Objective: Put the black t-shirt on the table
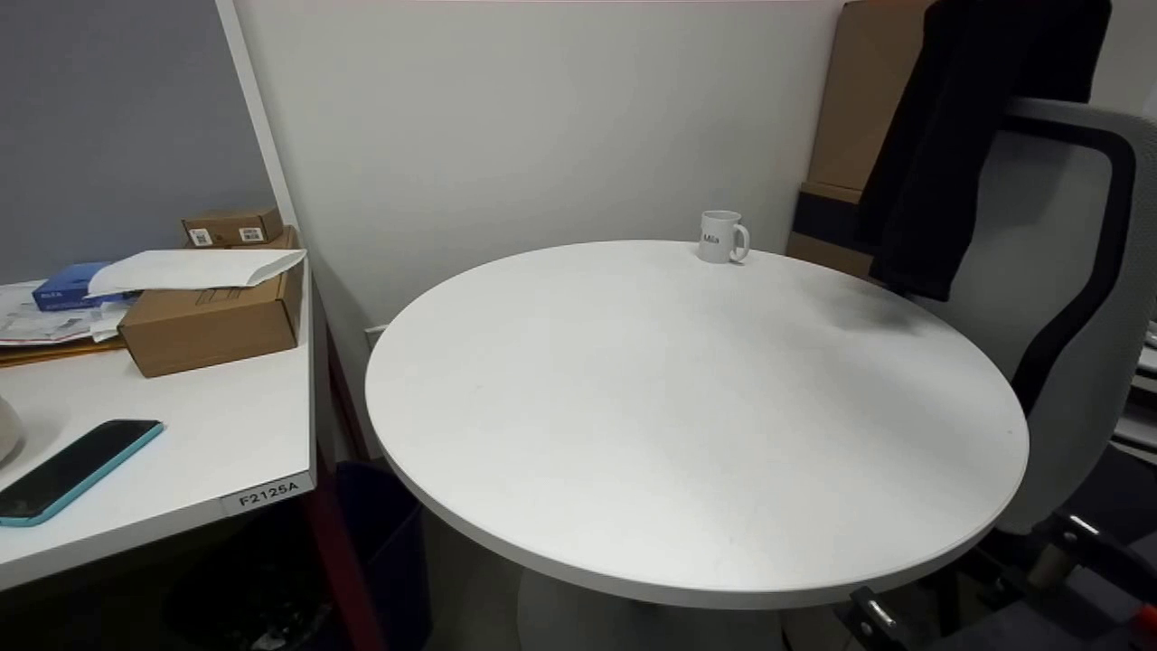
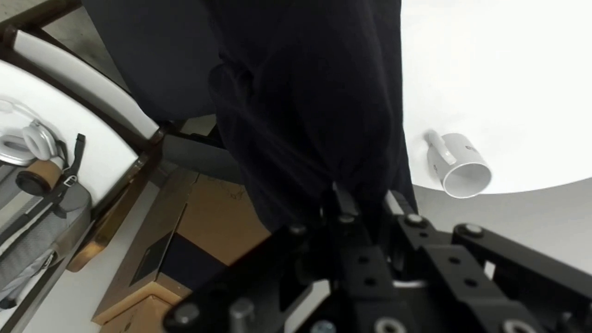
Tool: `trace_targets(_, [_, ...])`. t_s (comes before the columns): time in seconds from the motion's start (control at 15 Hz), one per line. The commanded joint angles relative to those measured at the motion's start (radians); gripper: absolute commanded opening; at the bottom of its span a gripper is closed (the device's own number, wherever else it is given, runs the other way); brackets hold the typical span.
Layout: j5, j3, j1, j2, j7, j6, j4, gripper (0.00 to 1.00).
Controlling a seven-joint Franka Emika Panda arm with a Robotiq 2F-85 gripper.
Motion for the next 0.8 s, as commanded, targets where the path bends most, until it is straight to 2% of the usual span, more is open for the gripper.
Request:
trace_targets(0.0, [-0.018, 0.015, 0.028, -0.061, -0.019, -0.121, 0.069, 0.07])
trace_targets(0.73, [-0.032, 0.067, 0.106, -0.126, -0.008, -0.354, 0.261, 0.07])
